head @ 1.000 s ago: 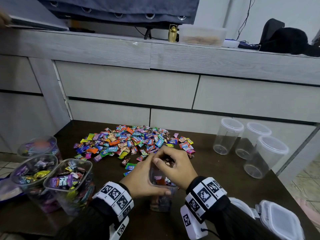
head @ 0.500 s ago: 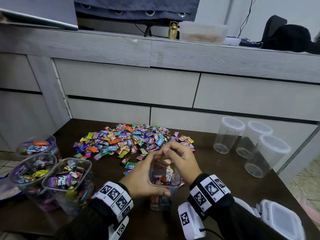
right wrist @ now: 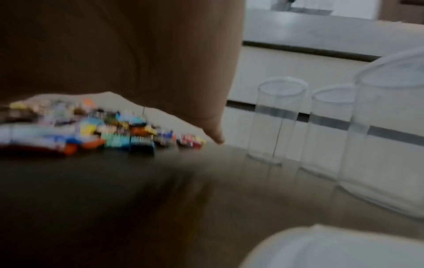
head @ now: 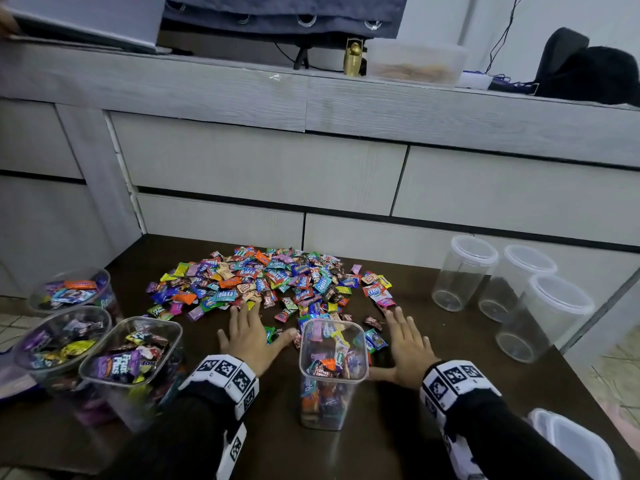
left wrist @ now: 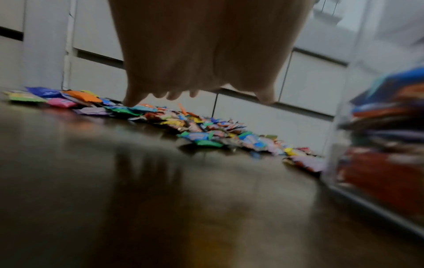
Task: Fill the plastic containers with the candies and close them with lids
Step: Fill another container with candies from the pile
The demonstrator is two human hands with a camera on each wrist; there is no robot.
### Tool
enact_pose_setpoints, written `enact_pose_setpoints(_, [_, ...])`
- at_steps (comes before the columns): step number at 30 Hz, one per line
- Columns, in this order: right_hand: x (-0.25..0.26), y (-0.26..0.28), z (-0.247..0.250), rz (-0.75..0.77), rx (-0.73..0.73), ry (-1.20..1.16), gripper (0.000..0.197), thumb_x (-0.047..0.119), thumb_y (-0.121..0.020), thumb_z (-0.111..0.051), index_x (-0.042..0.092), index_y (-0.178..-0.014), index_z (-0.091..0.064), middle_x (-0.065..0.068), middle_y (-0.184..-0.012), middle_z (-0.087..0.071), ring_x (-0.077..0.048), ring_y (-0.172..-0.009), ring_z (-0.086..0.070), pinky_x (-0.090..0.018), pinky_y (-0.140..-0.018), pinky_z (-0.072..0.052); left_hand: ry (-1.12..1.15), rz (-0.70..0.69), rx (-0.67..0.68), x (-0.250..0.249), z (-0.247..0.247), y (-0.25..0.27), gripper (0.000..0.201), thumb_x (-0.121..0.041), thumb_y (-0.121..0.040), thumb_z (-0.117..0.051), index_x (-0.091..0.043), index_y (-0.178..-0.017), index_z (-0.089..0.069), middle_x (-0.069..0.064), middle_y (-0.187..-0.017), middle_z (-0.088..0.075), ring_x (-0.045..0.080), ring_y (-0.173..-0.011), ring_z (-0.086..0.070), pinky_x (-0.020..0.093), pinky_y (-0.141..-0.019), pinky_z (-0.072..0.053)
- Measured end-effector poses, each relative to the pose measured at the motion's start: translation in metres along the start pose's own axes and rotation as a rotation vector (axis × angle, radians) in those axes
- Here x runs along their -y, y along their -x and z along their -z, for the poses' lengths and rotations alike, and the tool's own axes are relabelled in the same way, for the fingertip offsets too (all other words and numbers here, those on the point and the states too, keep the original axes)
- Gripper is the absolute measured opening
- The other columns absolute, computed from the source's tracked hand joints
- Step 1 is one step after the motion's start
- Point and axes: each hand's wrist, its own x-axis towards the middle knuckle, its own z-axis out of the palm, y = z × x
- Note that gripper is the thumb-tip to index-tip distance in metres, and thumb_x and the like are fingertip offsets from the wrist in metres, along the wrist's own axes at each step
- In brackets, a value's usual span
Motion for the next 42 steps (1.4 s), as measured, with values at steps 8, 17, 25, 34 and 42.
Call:
enact_pose_setpoints(8, [0.015, -0.050, -0.028, 0.009, 0.084, 0.175, 0.109, 0.072, -0.081, -0.047, 0.018, -0.149, 0.019, 0.001, -0.157, 0.023, -0.016, -0.146, 0.016, -0.051, -0.117, 0.002, -0.263, 0.092, 0.151, 0.022, -0.043, -0.054, 0.114, -0.083, -0.079, -0.041, -0.020, -0.152, 0.019, 0.008, -0.158, 0.030, 0.030, -0.146, 0.026, 0.060, -0.115, 0.007])
enact_pose_setpoints(17, [0.053, -0.103, -0.021, 0.147, -0.023, 0.239, 0.103, 0.072, -0.082, -0.044, 0.023, -0.149, 0.018, -0.001, -0.156, 0.026, -0.030, -0.145, 0.019, -0.054, -0.117, 0.001, -0.447, -0.110, 0.098, 0.004, -0.039, -0.090, 0.115, -0.088, -0.076, -0.031, -0.019, -0.147, 0.029, 0.006, -0.153, 0.038, 0.030, -0.143, 0.031, 0.060, -0.112, 0.015])
enact_pose_setpoints(25, [0.069, -0.120, -0.002, 0.385, 0.025, 0.263, 0.100, 0.064, -0.079, -0.058, 0.021, -0.153, -0.005, -0.009, -0.159, -0.004, -0.038, -0.142, -0.009, -0.056, -0.113, -0.022, -0.454, -0.488, 0.242, -0.021, -0.024, -0.103, 0.083, -0.057, -0.098, -0.036, -0.030, -0.149, 0.023, 0.000, -0.156, 0.034, 0.016, -0.140, 0.032, 0.053, -0.114, 0.015])
enact_pose_setpoints(34, [0.067, -0.119, 0.007, 0.352, 0.002, 0.206, 0.059, 0.032, -0.089, -0.063, 0.018, -0.140, -0.035, -0.017, -0.141, -0.032, -0.037, -0.125, -0.040, -0.044, -0.101, -0.038, -0.497, -0.468, 0.046, -0.034, -0.023, -0.087, 0.067, -0.040, -0.099, -0.047, -0.025, -0.154, -0.012, 0.007, -0.148, -0.027, 0.026, -0.135, -0.027, 0.040, -0.107, -0.028])
enact_pose_setpoints(42, [0.055, -0.110, 0.014, 0.244, 0.004, -0.173, 0.063, 0.010, -0.087, -0.061, 0.021, -0.141, -0.029, -0.011, -0.139, -0.037, -0.024, -0.120, -0.048, -0.031, -0.098, -0.041, -0.247, -0.449, 0.073, -0.029, -0.019, -0.087, 0.040, -0.030, -0.102, -0.040, -0.025, -0.142, -0.033, 0.006, -0.134, -0.037, 0.023, -0.129, -0.033, 0.038, -0.108, -0.032])
